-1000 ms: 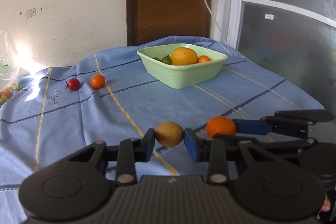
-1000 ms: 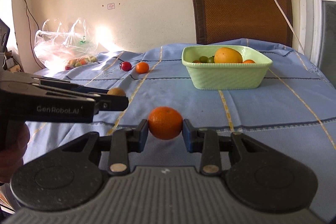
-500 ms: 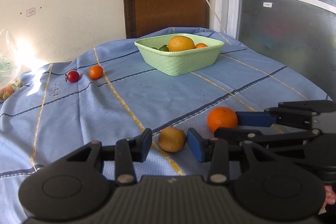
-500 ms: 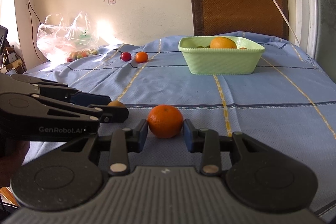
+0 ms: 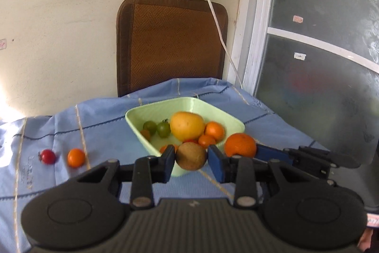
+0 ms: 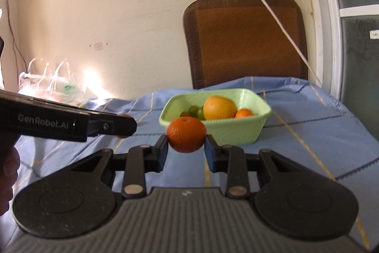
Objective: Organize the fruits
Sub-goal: 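Carry the kiwi with the left tool into the bowl while the right tool drops the mandarin in, then grasp a red cherry tomato with the left tool while the right tool grasps an orange tomato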
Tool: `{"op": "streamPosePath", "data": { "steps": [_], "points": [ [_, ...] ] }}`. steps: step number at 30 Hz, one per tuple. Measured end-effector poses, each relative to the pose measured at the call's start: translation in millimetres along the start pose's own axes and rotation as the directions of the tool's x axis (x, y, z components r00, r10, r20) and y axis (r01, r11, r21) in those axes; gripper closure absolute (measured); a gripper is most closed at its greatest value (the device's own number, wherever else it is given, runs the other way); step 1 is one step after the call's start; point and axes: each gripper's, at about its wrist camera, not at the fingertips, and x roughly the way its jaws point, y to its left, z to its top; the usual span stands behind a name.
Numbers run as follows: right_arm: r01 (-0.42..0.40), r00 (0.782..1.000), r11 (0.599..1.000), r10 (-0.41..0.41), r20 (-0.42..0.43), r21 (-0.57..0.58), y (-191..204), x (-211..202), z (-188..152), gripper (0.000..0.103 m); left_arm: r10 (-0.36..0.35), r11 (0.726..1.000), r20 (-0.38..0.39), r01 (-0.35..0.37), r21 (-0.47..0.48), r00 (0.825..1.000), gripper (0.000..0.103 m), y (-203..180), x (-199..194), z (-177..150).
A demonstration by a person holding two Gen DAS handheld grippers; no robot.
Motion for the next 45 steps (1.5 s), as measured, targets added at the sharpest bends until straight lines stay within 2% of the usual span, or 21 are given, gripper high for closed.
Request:
{"op": "streamPosePath", "data": {
  "steps": [3, 6, 9, 13, 16, 20, 22, 25, 27, 29, 33, 37, 42, 45],
  "points": [
    [0.045, 0.999, 0.999, -0.045, 0.023, 0.016, -19.6, 23.0, 13.4, 0.067, -0.009, 0.999, -0.031, 0.008, -0.038, 0.999, 0.072, 7.7, 38.1, 17.8],
    [0.084, 0.996, 0.996, -0.084, 0.017, 0.007, -31.4, 45.2, 18.6, 0.067, -0.001, 0.998, -0.072, -0.003, -0.065, 0.997, 0.072, 13.5, 69.2, 21.9],
    [0.111, 0.994, 0.994, -0.111, -0.001, -0.012, -36.4, 60.8, 15.8, 0.066, 0.010, 0.996, -0.101, -0.018, -0.084, 0.995, 0.072, 17.4, 86.9, 20.0],
    [0.103, 0.995, 0.995, -0.103, 0.010, -0.007, -37.7, 64.0, 14.0, 0.062, 0.007, 0.996, -0.108, -0.017, -0.088, 0.994, 0.071, 17.4, 91.7, 16.8],
    [0.096, 0.995, 0.995, -0.096, 0.023, 0.014, -40.5, 61.3, 14.6, 0.060, -0.001, 0.995, -0.078, -0.007, -0.101, 0.997, 0.071, 19.6, 76.8, 20.1],
    [0.104, 0.993, 0.994, -0.106, 0.048, 0.036, -40.9, 52.7, 15.8, 0.060, 0.021, 0.987, 0.014, -0.018, -0.160, 1.000, 0.068, 46.3, 25.8, 17.7],
    [0.080, 0.994, 0.996, -0.084, 0.076, 0.046, -36.5, 41.3, 16.5, 0.060, 0.072, 0.978, 0.044, -0.062, -0.200, 0.996, 0.067, 70.3, -0.3, 9.2],
    [0.023, 0.996, 1.000, -0.024, 0.089, 0.019, -19.9, 28.9, 20.3, 0.060, 0.187, 0.948, 0.030, -0.173, -0.267, 0.982, 0.067, 116.3, -29.6, -7.3],
    [-0.047, 0.997, 0.999, 0.047, 0.064, -0.001, -5.2, 28.5, 22.2, 0.060, 0.255, 0.916, -0.004, -0.243, -0.320, 0.967, 0.067, 149.5, -42.6, -16.6],
    [-0.129, 0.992, 0.992, 0.129, 0.014, -0.015, 13.2, 37.1, 22.8, 0.060, 0.281, 0.899, -0.017, -0.269, -0.346, 0.960, 0.067, 172.7, -50.1, -20.4],
    [-0.230, 0.970, 0.973, 0.227, -0.088, -0.033, 55.0, 73.7, 24.3, 0.060, 0.302, 0.899, -0.021, -0.292, -0.327, 0.953, 0.067, 199.9, -47.8, -16.1],
    [-0.244, 0.956, 0.970, 0.239, -0.169, -0.007, 89.5, 128.4, 32.8, 0.060, 0.275, 0.905, -0.028, -0.269, -0.329, 0.961, 0.067, 214.4, -30.4, -9.5],
    [-0.209, 0.948, 0.977, 0.195, -0.252, -0.031, 116.2, 192.3, 33.7, 0.060, 0.241, 0.911, -0.047, -0.243, -0.332, 0.969, 0.067, 228.7, -3.9, -9.3],
    [-0.184, 0.935, 0.983, 0.168, -0.313, -0.023, 117.3, 217.9, 30.3, 0.060, 0.232, 0.924, -0.059, -0.239, -0.299, 0.971, 0.059, 229.4, 12.6, -10.2]
  ]
}}
